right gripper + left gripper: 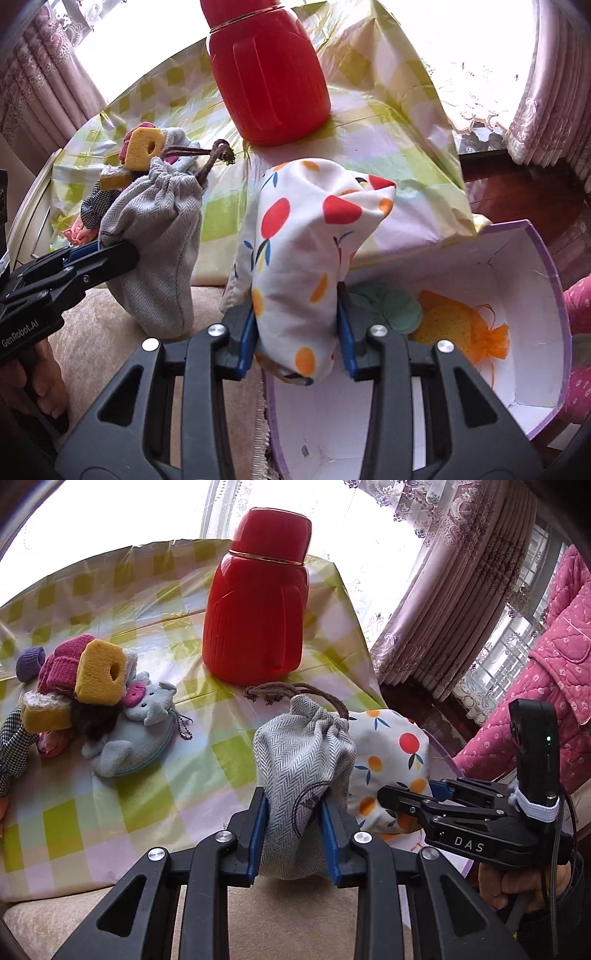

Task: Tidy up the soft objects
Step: 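Lift and carry the grey bag and floral pouch with both grippers over the box, then open both grippers to drop the grey bag and floral pouch into the box, then move both grippers back toward the remaining soft items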

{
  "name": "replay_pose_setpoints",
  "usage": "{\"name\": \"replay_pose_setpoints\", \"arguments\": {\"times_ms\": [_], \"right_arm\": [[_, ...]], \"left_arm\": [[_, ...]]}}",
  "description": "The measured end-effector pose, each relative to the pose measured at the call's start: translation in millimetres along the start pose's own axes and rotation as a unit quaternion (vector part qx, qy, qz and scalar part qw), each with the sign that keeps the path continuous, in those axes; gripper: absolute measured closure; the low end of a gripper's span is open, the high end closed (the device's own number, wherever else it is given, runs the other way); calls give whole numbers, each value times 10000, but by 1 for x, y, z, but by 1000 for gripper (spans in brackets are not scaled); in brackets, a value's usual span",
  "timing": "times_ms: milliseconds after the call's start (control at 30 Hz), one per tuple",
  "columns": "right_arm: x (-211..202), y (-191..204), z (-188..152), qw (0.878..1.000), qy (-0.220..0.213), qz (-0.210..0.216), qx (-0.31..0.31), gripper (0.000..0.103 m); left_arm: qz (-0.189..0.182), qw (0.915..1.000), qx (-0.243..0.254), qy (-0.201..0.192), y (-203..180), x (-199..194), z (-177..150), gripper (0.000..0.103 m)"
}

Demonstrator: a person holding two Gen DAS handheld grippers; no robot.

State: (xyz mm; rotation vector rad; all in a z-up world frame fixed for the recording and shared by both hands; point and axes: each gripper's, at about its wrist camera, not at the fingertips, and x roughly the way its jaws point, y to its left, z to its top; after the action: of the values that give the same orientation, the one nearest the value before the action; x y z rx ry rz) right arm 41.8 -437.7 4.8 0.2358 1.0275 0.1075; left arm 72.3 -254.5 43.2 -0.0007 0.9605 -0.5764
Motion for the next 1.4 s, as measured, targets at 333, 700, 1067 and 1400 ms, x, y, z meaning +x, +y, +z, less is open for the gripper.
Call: {"name": "replay_pose_setpoints", "arguments": {"times_ms": [333,700,1067,1400], "right_arm": [[-30,-45,-14,9967,46,-776,240,49],[-4,-4,-2,9996,89,-260,65,42],[36,90,20,9983,146,476,-300,29],[51,131,32,9979,118,479,-410,24]], "left_arm": [[-427,9986,67,306,-46,13,-11,49],[1004,9921,-753,22,7,-5,-11,48],[2212,9609,-1659,-161,95,-31,-19,48],[2455,9545,-1681,-206,105,-33,-17,46]]}}
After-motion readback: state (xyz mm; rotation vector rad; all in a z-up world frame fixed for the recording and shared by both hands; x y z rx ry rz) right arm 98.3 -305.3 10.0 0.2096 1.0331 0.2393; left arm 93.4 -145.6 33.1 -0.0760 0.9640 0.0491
